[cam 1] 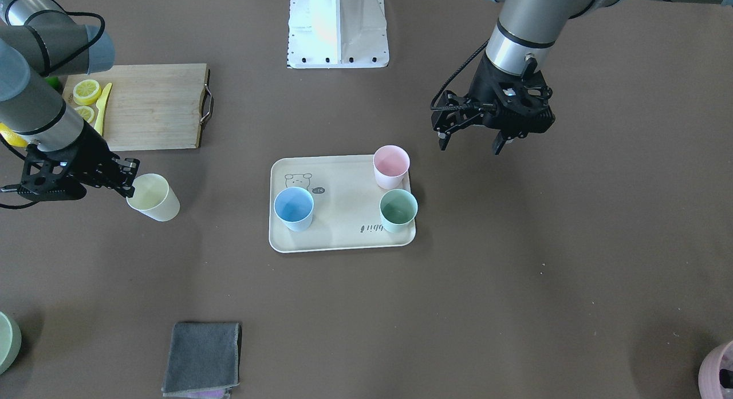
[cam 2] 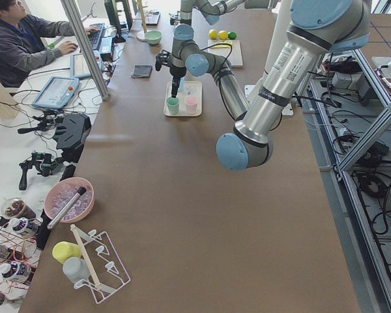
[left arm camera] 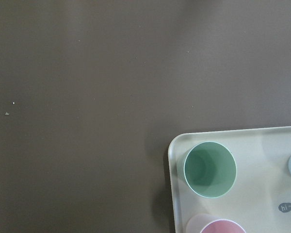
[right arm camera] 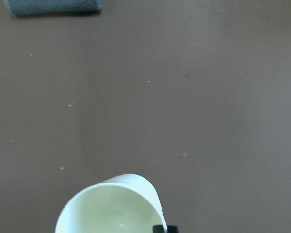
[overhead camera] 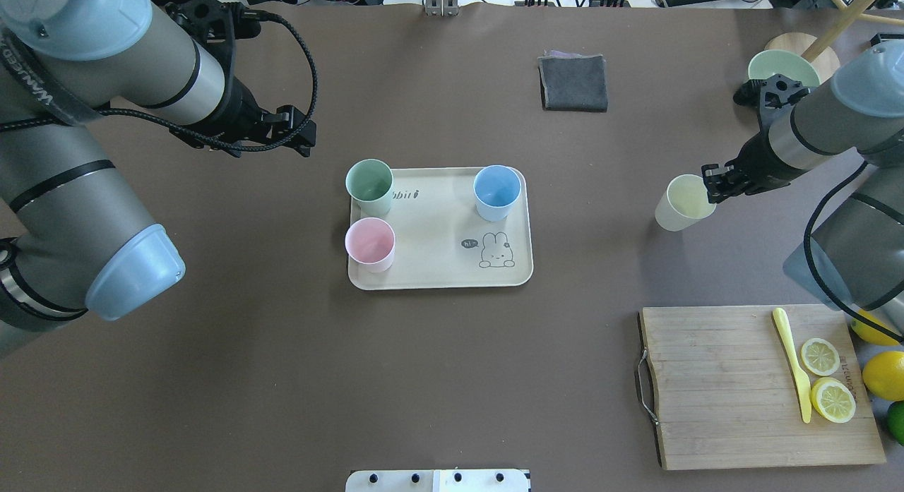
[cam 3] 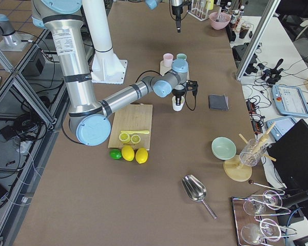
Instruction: Place all cups on tray
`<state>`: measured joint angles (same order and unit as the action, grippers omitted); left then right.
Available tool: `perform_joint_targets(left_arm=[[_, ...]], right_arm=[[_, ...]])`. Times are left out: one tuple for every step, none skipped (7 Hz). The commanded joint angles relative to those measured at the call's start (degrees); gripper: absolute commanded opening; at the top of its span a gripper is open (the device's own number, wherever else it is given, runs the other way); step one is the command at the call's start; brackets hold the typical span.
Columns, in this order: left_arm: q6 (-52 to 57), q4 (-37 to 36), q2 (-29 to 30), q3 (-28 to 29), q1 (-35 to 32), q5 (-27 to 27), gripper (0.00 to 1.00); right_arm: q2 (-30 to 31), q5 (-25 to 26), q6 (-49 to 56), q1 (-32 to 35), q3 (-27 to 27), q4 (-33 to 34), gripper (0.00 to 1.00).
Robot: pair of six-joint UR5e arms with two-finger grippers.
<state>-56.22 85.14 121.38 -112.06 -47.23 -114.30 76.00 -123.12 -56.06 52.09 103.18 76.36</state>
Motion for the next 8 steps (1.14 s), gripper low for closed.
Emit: perform_joint_targets(left_arm=[[3.3, 0.2, -2.1, 0.0, -1.5, -0.3, 0.98], [6.3, 0.5, -4.2, 0.0, -2.5, -0.4, 0.98], [10.1, 0.6, -6.4, 0.1, -4.5, -1.4, 0.98], [13.3, 0.6, -7.3, 1.0, -6.4, -2.4, 0.98], [14.7, 0.8, -7.5, 1.8, -7.2, -2.4, 0.98], [14.8, 0.8, -7.5, 1.9, -7.4, -2.5, 0.98], [14.8, 0.8, -7.5, 1.9, -7.4, -2.5, 0.98], [14.8, 0.8, -7.6, 1.9, -7.4, -2.5, 0.98]], right_arm=[[-6.5, 0.7, -10.8, -4.3, 1.2, 0.4, 0.00], [-9.1, 3.6, -16.3, -7.8, 1.2, 0.4, 0.00], [-10.8, 7.0, -19.7, -11.4, 1.2, 0.6, 0.00], [-13.0, 8.9, -20.7, -13.7, 1.2, 3.2, 0.00], [-14.5, 12.3, -22.0, -17.1, 1.0, 5.7, 0.00], [-14.6, 14.3, -22.0, -19.2, 0.5, 5.8, 0.00], [-14.6, 15.3, -22.0, -20.4, 0.4, 5.9, 0.00], [-14.8, 15.4, -22.1, -20.5, 0.3, 5.8, 0.00]])
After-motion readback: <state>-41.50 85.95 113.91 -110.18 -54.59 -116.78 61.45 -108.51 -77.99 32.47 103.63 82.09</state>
